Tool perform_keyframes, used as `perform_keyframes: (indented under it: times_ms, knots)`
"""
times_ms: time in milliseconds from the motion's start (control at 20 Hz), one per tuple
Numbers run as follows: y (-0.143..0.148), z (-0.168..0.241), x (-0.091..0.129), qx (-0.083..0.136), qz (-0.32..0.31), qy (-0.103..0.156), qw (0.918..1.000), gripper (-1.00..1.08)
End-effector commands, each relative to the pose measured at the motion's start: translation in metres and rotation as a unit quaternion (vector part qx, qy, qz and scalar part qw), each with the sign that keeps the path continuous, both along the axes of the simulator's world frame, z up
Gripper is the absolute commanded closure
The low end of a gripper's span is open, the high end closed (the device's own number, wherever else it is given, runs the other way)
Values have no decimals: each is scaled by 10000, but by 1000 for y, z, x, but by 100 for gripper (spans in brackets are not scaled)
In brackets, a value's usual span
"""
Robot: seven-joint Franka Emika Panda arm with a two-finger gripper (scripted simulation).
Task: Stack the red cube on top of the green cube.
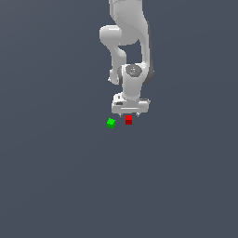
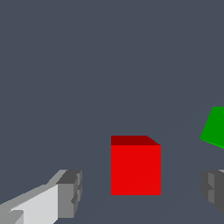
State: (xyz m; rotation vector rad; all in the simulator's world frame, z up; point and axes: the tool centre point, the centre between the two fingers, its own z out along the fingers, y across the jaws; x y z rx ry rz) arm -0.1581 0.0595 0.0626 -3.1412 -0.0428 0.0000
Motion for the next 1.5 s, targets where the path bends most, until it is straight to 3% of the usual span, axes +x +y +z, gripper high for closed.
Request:
perform_keyframes:
  times_ms: [0,600,650,1450]
  knots:
    - [0,-8,-1,0,0,3,10000,-92]
    - [1,-42,-1,0,0,0,10000,-92]
    - [1,-42,-1,0,0,0,10000,108]
    - [0,-34,-2,0,0,0,10000,108]
